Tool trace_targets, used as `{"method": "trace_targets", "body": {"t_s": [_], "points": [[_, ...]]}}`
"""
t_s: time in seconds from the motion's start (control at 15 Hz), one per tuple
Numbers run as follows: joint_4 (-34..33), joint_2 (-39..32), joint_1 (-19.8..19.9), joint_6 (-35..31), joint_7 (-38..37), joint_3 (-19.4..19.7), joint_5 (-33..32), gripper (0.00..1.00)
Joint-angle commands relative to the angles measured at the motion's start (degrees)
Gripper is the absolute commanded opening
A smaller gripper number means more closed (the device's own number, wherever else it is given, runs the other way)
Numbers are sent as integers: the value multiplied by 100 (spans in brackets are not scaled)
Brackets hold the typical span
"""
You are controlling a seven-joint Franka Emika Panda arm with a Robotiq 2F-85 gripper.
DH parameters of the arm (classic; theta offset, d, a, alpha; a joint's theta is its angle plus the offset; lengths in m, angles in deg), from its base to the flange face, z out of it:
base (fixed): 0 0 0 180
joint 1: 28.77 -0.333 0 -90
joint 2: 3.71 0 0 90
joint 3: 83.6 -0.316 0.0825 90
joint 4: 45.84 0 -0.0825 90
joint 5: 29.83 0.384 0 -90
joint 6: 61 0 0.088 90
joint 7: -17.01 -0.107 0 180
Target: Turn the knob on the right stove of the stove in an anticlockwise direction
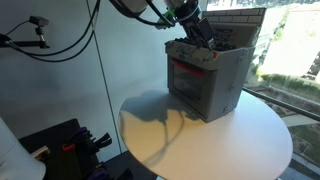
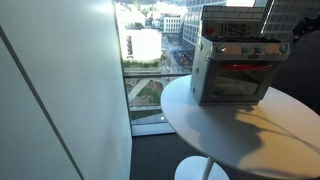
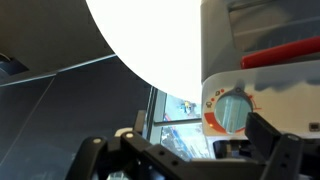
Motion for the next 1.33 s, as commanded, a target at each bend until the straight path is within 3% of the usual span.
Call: {"method": "trace_targets", "body": {"t_s": [0.0, 0.67, 1.27], "points": [[174, 367, -137, 529, 781, 46, 753, 100], [77, 870, -241, 2490, 1873, -3, 2012, 100], [61, 1349, -307, 4097, 1908, -114, 2252, 100]]}}
